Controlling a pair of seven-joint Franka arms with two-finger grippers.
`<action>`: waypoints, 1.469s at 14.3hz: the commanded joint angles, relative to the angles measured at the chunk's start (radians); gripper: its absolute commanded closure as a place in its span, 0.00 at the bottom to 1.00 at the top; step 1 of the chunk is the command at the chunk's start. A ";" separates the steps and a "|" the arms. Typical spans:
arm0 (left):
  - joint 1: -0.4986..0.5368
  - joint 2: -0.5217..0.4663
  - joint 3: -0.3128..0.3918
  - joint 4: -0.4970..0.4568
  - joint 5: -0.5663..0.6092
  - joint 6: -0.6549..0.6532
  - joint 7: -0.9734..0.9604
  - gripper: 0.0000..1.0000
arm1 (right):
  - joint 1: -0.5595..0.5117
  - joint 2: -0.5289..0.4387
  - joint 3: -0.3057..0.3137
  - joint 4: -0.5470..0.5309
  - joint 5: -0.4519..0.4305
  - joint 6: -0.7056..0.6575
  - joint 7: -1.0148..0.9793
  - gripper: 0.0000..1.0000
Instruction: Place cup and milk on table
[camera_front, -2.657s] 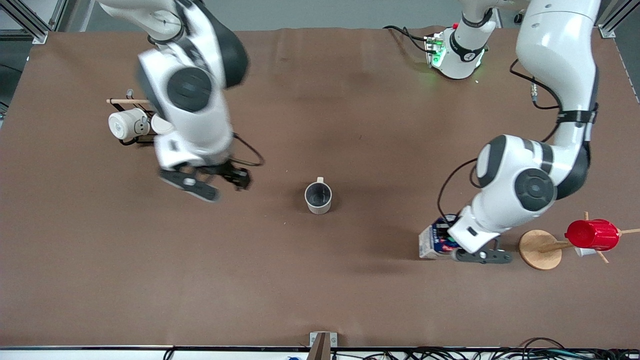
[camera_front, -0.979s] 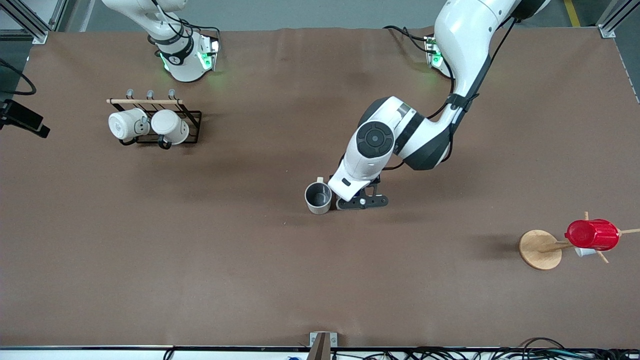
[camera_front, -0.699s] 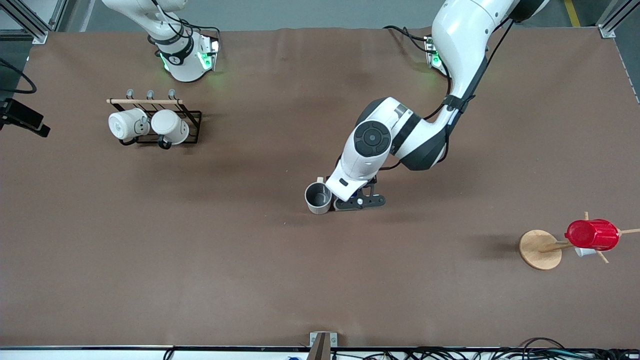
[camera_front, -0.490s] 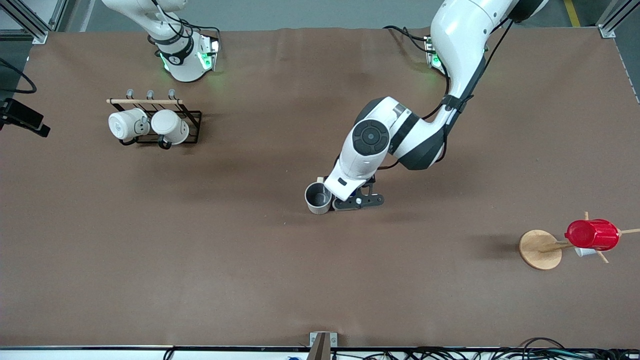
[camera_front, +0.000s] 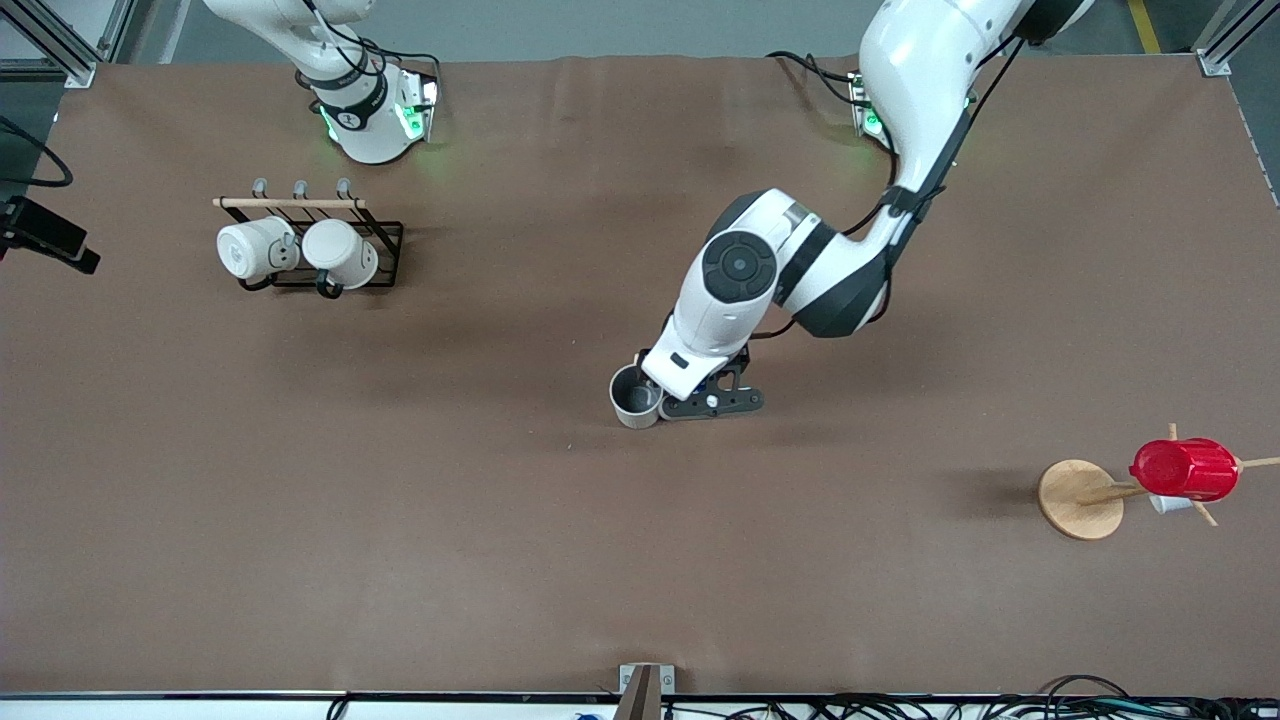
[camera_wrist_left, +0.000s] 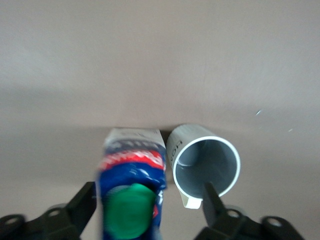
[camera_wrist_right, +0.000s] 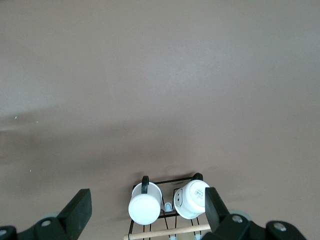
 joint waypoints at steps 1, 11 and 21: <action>0.064 -0.138 0.004 0.017 0.020 -0.137 -0.002 0.00 | -0.006 -0.016 -0.003 -0.016 0.011 -0.001 -0.007 0.00; 0.486 -0.456 -0.003 0.011 0.016 -0.534 0.540 0.00 | -0.004 -0.016 -0.009 -0.016 0.013 -0.001 -0.009 0.00; 0.463 -0.738 0.093 -0.296 -0.018 -0.528 0.774 0.00 | -0.006 -0.016 -0.012 -0.017 0.016 -0.001 -0.010 0.00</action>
